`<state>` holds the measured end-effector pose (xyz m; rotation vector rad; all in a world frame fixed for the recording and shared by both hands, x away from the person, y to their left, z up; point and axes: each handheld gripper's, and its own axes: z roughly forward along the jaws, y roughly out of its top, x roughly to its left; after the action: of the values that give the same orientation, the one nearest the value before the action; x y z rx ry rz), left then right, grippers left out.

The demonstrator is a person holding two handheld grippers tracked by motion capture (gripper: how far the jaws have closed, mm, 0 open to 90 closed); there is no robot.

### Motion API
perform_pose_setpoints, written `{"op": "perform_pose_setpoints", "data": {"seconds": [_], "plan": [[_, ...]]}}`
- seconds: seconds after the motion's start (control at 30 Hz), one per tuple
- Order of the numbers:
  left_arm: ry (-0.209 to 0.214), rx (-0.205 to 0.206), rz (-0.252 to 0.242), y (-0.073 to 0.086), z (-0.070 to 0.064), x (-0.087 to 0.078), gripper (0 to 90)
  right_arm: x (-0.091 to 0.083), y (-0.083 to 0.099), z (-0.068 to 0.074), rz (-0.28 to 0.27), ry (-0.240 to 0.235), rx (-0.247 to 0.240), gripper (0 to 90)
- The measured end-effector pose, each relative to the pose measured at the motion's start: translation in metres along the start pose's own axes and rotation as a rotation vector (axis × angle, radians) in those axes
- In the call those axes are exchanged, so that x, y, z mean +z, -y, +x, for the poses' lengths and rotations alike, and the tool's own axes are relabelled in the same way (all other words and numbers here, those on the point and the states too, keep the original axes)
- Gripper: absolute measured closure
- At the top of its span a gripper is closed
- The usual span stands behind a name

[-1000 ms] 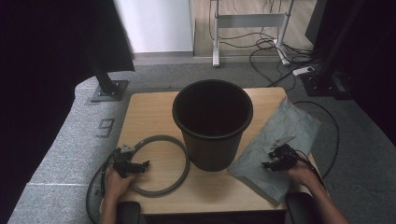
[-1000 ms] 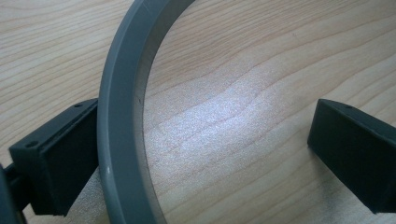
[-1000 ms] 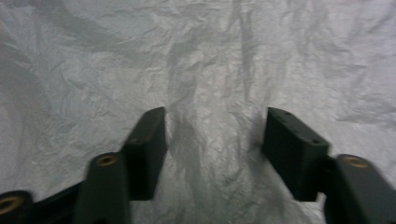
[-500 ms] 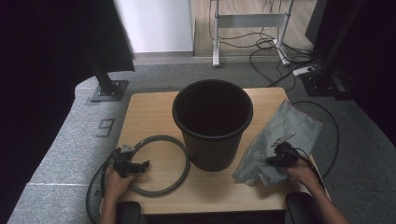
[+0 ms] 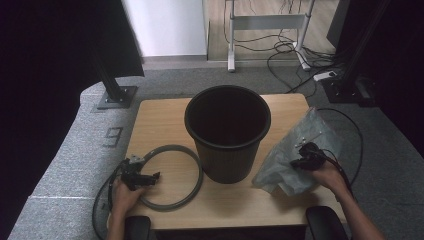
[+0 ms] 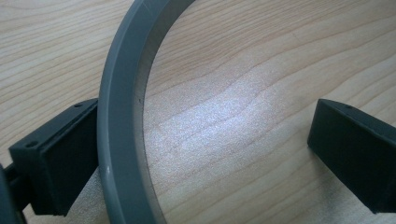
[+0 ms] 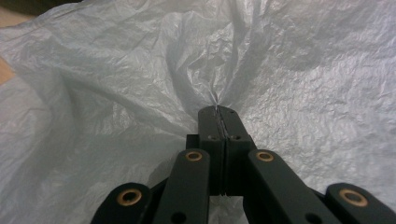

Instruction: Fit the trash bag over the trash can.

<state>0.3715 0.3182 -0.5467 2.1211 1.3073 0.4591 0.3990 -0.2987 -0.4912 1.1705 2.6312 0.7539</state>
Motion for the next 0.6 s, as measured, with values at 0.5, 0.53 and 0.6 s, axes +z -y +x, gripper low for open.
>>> {"op": "perform_pose_setpoints", "data": {"seconds": [0.5, 0.53, 0.6], "plan": [[-0.002, -0.002, 0.000, 0.000, 0.000, 0.000, 0.0, -0.060, -0.065, -0.005, -0.031, 0.078, -0.001, 87.7], [-0.003, -0.002, 0.000, 0.000, 0.000, 0.000, 0.0, -0.060, -0.065, -0.005, -0.031, 0.078, -0.001, 87.7], [-0.002, -0.002, 0.000, 0.000, 0.000, 0.000, 0.0, -0.069, -0.077, -0.005, -0.037, 0.077, -0.005, 87.7]]}}
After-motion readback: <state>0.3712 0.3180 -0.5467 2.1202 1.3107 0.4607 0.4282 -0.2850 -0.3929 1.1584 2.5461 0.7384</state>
